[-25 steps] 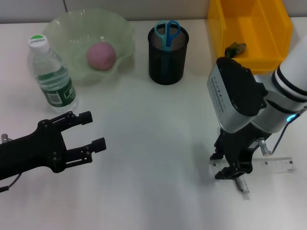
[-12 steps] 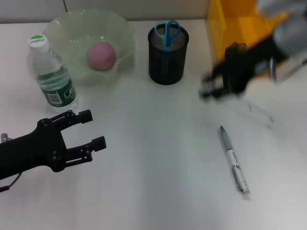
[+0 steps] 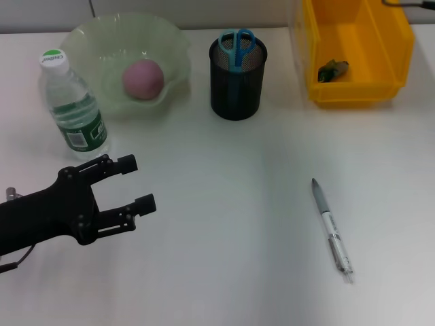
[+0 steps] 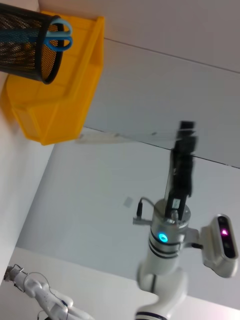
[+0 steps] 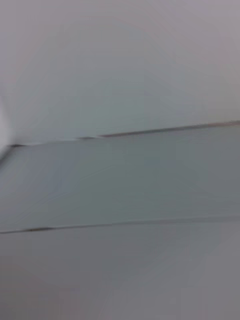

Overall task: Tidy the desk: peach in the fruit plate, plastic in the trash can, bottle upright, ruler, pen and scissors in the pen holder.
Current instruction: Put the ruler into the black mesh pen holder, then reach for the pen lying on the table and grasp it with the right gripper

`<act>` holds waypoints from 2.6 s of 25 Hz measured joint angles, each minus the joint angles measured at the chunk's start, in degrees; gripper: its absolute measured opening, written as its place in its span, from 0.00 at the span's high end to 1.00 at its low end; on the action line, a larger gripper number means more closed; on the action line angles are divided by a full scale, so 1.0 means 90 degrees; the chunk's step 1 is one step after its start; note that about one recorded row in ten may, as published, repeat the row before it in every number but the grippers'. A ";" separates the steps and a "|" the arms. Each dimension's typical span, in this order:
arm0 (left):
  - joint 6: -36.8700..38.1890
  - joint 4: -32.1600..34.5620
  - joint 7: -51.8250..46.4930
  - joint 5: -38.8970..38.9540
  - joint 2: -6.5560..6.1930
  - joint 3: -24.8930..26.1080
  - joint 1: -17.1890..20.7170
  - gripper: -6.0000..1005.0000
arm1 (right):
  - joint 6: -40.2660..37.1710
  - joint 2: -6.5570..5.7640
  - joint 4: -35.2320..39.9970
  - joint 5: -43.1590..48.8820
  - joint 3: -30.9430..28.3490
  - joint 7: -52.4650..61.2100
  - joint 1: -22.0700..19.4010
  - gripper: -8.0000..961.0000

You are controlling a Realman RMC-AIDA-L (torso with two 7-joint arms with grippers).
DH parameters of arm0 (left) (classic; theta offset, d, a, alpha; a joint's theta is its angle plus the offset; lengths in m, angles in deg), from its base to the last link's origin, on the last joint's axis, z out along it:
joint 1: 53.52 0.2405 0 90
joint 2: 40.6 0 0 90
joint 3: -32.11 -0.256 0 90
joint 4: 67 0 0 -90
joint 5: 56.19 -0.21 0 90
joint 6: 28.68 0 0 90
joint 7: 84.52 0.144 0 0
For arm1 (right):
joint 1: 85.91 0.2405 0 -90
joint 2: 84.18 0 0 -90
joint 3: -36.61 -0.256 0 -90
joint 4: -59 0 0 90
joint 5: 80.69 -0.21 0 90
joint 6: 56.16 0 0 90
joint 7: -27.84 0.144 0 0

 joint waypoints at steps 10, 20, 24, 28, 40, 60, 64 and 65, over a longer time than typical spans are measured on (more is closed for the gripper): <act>0.0082 0.0045 0.0043 0.0000 0.0009 0.0000 -0.0051 0.17 | 0.0963 0.0199 -0.2896 -0.2624 0.0059 -0.3368 0.0253 0.58; 0.0207 0.0025 0.0150 0.0000 0.0020 -0.0002 -0.0050 0.17 | 0.2047 0.0255 -0.4317 -0.2901 0.0096 -0.4695 0.0896 0.56; 0.0207 0.0025 0.0150 0.0000 0.0020 -0.0002 -0.0050 0.17 | 0.2327 0.0273 -0.4505 -0.2914 0.0137 -0.4784 0.1042 0.56; 0.0211 0.0000 0.0225 0.0000 0.0039 0.0000 -0.0027 0.17 | 0.2489 0.0273 -0.4627 -0.2896 0.0148 -0.4786 0.1129 0.55; 0.0212 -0.0001 0.0239 0.0000 0.0031 0.0000 -0.0007 0.17 | 0.2381 0.0239 -0.4488 -0.2879 0.0145 -0.4560 0.0914 0.52; 0.0158 -0.0001 0.0201 -0.0031 0.0058 -0.0002 -0.0004 0.17 | -0.2032 -0.0469 -0.0696 -0.0823 0.0424 -0.1465 -0.0499 0.32; 0.0109 0.0005 0.0200 -0.0017 0.0083 0.0002 0.0005 0.17 | -0.3284 -0.0756 0.0076 0.1651 0.0248 -0.1177 0.0156 0.32; 0.0109 0.0005 0.0200 -0.0017 0.0083 0.0002 0.0005 0.17 | -0.3284 -0.0756 0.0076 0.1651 0.0248 -0.1177 0.0156 0.32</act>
